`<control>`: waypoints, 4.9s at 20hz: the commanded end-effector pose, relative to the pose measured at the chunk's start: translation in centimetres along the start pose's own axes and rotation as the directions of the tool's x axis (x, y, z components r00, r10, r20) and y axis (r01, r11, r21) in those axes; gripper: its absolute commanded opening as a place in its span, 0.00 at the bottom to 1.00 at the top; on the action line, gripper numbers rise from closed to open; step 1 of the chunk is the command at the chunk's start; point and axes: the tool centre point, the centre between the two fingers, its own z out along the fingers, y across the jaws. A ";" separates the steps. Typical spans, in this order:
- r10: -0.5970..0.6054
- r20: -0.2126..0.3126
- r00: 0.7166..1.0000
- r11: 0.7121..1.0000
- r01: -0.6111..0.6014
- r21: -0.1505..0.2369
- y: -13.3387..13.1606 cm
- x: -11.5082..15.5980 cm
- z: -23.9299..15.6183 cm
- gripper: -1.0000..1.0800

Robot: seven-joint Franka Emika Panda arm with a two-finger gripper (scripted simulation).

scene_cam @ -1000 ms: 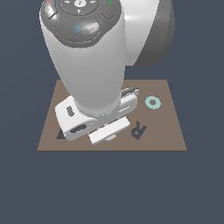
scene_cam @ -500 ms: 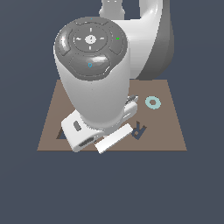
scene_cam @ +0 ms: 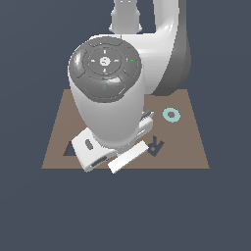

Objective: Insert a designated object into the corresponding slot on a board.

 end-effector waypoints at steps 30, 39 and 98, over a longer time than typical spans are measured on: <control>0.168 -0.001 0.986 0.986 -0.168 0.001 -1.6 -0.2 0.4 0.00; 0.401 -0.001 0.916 0.916 -0.401 0.002 -3.8 0.0 0.2 0.00; 0.956 0.001 0.295 0.295 -0.956 0.006 -9.9 5.2 0.6 0.96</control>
